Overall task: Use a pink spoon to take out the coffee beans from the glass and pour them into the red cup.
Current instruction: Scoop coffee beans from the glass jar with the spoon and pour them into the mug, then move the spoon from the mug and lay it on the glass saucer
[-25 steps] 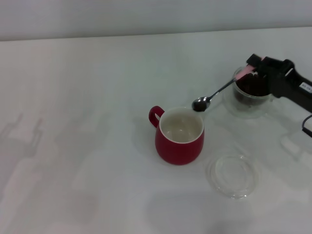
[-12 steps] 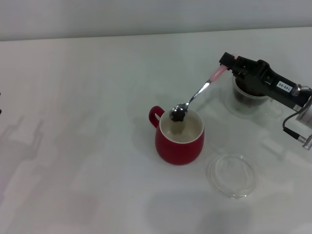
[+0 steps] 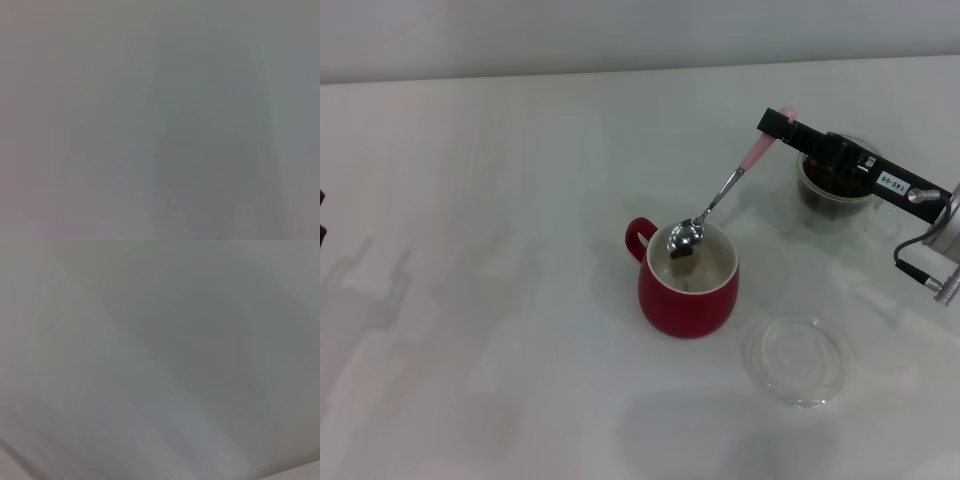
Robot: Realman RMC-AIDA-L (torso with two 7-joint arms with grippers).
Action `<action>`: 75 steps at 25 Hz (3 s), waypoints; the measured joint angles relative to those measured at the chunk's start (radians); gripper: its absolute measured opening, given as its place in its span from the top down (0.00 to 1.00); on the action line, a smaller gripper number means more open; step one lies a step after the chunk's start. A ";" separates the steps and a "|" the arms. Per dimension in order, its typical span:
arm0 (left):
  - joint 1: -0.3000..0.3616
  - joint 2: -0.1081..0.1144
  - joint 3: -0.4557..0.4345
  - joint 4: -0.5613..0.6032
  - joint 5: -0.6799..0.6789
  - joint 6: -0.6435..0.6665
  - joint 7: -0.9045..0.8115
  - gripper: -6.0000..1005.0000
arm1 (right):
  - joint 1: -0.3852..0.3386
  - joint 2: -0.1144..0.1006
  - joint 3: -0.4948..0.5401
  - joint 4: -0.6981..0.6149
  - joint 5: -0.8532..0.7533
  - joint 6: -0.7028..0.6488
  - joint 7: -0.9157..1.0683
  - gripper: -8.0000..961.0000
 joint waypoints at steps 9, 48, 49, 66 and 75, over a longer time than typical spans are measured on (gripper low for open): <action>0.001 0.000 0.000 0.000 0.001 0.001 0.000 0.52 | -0.005 -0.006 -0.014 -0.017 -0.008 0.065 -0.184 0.84; -0.014 0.004 -0.008 0.009 -0.007 0.008 0.000 0.52 | -0.280 -0.045 -0.034 -0.100 0.011 0.132 0.011 0.84; -0.016 0.004 -0.008 0.009 -0.007 0.010 0.000 0.52 | -0.280 -0.044 -0.034 -0.100 0.000 0.126 0.010 0.84; -0.033 0.003 -0.009 0.009 -0.010 0.028 0.000 0.52 | -0.294 -0.062 -0.039 -0.089 -0.060 0.046 0.025 0.84; -0.045 0.003 -0.009 0.009 -0.011 0.042 0.000 0.53 | -0.290 -0.060 -0.040 -0.086 -0.107 0.013 0.100 0.83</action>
